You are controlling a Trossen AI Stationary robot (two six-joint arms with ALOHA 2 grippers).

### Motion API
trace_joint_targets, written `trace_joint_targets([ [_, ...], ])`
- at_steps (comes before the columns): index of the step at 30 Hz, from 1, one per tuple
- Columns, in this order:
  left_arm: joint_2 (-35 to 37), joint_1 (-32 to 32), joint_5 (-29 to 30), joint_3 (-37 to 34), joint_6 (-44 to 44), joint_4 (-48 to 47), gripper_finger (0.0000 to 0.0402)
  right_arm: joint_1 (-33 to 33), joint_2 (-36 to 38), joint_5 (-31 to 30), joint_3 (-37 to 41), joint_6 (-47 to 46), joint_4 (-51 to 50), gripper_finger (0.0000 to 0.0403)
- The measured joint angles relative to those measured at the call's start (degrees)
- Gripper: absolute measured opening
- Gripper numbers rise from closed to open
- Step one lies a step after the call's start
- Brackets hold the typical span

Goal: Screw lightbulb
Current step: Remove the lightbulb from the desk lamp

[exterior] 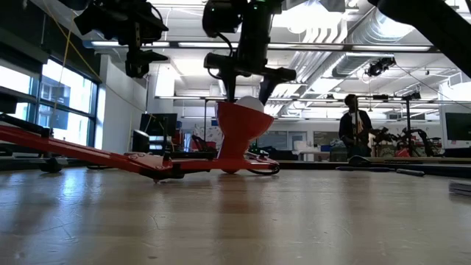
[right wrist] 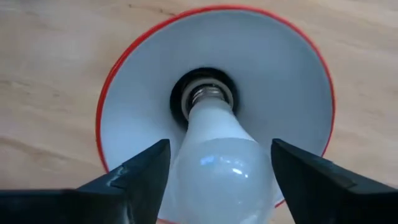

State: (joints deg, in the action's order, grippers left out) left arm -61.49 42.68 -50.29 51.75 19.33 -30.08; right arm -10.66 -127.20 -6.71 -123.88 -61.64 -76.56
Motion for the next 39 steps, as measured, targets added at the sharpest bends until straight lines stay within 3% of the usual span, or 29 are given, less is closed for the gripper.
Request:
trace_joint_targets([
  [23, 0.0, 0.0, 0.0, 0.0, -1.0, 0.0, 0.0261, 0.8, 0.0, 7.8, 0.0, 6.0, -3.2, 0.0259],
  [27, 0.0, 0.0, 0.0, 0.0, -1.0, 0.0, 0.0261, 0.8, -0.4, 7.3, -0.1, 6.0, -4.3, 0.0214],
  [39, 0.0, 0.0, 0.0, 0.0, -1.9, 0.0, 0.0261, 0.6, -0.6, 2.8, -5.5, 7.7, -4.1, 0.0008],
])
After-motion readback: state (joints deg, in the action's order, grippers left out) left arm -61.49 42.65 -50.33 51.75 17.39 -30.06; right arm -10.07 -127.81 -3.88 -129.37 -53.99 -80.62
